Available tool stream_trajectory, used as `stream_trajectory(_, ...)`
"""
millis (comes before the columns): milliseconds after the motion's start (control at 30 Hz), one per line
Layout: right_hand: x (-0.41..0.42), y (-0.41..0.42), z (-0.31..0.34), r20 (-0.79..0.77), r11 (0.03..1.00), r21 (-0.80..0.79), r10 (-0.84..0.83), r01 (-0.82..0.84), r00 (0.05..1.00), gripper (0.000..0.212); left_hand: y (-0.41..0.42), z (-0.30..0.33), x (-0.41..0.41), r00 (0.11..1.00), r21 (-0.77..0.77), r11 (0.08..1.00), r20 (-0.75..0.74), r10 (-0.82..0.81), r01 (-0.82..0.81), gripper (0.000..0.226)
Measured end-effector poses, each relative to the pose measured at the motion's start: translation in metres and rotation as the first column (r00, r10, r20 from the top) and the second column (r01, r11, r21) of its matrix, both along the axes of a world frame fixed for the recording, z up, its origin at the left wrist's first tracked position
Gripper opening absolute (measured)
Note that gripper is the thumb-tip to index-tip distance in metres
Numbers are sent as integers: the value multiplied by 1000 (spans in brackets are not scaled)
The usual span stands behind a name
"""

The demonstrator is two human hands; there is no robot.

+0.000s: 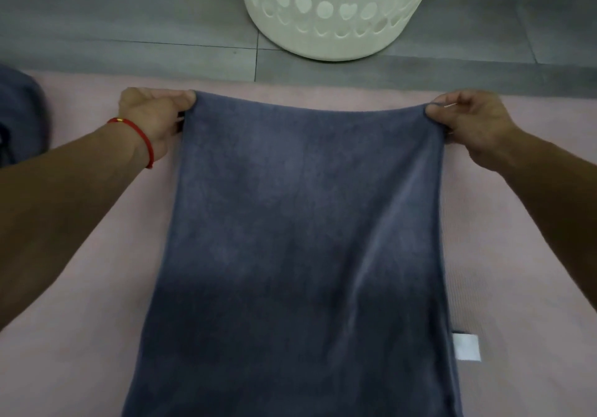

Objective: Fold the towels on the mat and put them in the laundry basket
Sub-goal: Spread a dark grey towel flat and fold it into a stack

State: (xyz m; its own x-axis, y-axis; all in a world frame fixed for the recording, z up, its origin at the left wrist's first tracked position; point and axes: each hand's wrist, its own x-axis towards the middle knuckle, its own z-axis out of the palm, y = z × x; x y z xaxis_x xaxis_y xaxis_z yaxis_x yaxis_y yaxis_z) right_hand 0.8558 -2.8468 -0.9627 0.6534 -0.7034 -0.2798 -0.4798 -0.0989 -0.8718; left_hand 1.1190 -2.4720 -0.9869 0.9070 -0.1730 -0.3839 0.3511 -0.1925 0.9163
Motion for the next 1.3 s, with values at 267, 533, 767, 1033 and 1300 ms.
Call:
stream_trajectory(267,4,-5,-22,-2,981,-31,-193,193,981,12,-3,-11,10,985,303,952,142,-101,54,9)
stream_trajectory(533,-3,90,-38,-397,416,-784,236,-461,887,58,-16,-10,-49,559,846,526,476,-679,-81,45)
stream_trajectory(767,-15,84,-78,-667,519,-527,239,-673,706,79,-7,-57,-78,453,970,179,87,-887,165,66)
stream_trajectory(1033,-28,109,-44,-771,428,-455,251,-781,586,78,-12,-6,-115,418,981,-72,-141,-897,177,72)
stream_trajectory(1300,-222,241,-30,-680,269,-345,589,-899,437,66,131,-22,-288,116,989,55,38,-992,140,66)
